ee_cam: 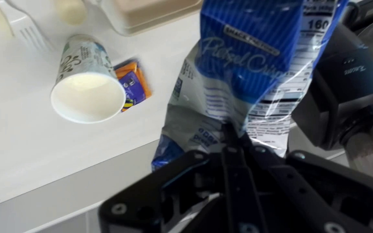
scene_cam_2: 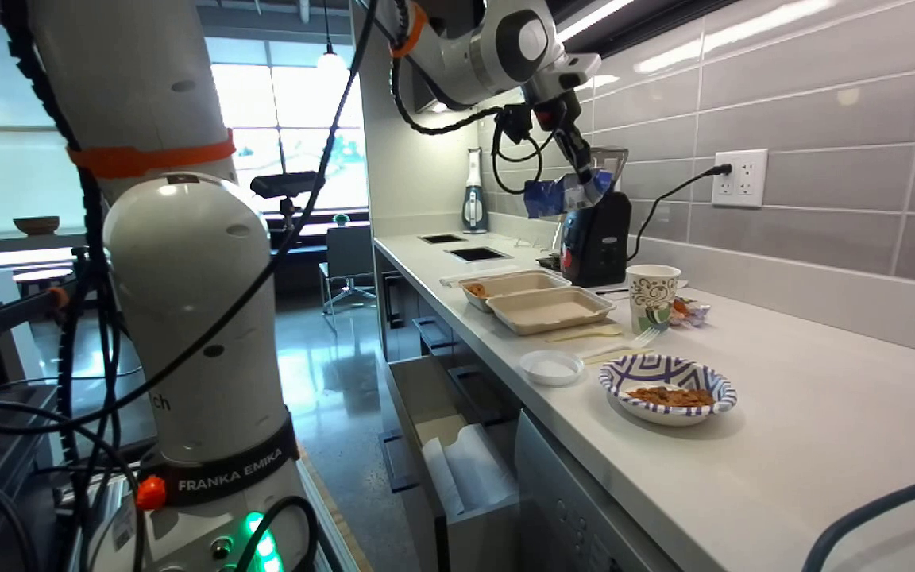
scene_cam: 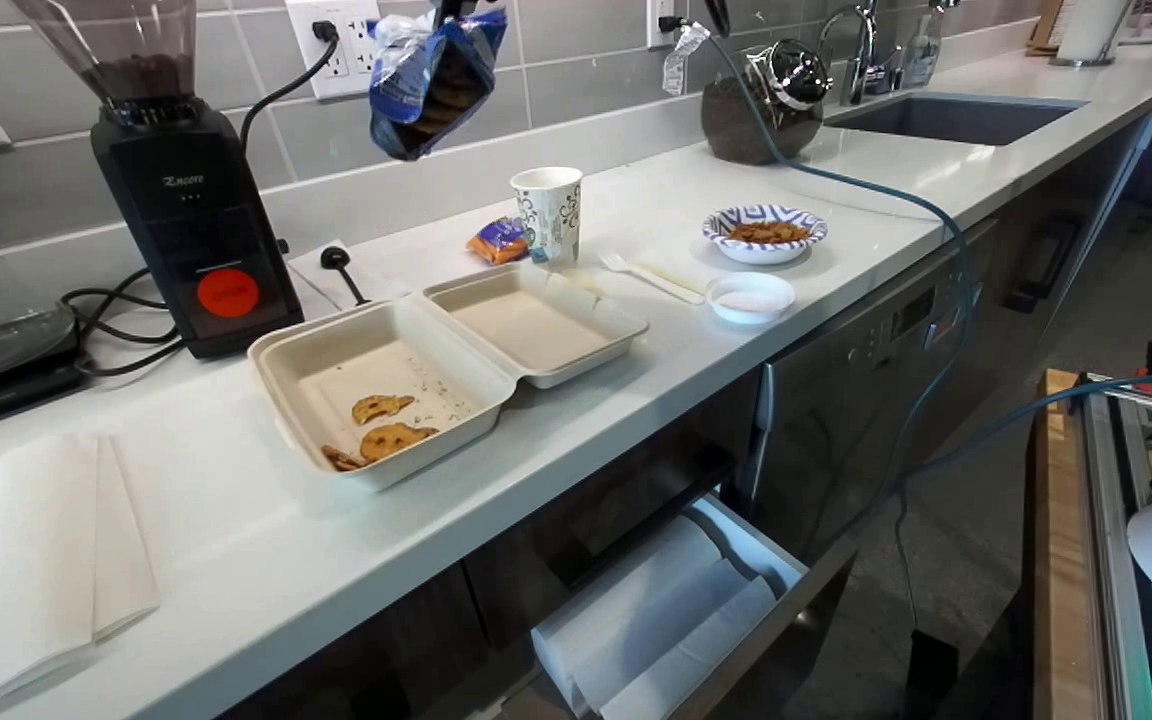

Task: Pour the snacks out of the white and blue packet and into the food pack.

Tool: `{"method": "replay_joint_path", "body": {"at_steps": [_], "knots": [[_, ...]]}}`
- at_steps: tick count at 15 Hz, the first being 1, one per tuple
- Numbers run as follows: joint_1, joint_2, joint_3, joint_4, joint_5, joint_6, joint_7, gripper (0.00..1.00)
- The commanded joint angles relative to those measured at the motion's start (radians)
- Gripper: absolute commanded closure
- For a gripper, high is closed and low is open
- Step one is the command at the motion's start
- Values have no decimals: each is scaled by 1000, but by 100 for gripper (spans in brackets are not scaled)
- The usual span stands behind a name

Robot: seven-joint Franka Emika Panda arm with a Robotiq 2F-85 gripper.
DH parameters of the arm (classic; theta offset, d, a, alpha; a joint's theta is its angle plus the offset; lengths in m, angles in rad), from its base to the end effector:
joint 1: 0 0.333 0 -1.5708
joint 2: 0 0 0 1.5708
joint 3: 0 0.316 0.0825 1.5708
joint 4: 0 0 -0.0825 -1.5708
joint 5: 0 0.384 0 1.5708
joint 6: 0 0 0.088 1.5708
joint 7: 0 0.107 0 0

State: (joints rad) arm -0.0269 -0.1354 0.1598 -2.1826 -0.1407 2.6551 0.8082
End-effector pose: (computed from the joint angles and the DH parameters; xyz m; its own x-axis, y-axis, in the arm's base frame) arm 0.5459 0.0801 0.5156 0.6876 -0.5343 0.4917 -0.4397 -0.8452 -0.3036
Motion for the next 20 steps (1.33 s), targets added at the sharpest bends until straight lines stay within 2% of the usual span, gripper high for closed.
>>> {"method": "replay_joint_path", "body": {"at_steps": [1,5,14,17,20], "knots": [[5,-12,-23,1,1,-11,-3,98],[-2,-23,-29,-1,1,-17,-3,100],[-161,-25,-100,28,-295,-75,208,100],[-176,-11,-141,45,-290,-89,178,100],[-172,12,-186,55,-234,-106,85,100]]}}
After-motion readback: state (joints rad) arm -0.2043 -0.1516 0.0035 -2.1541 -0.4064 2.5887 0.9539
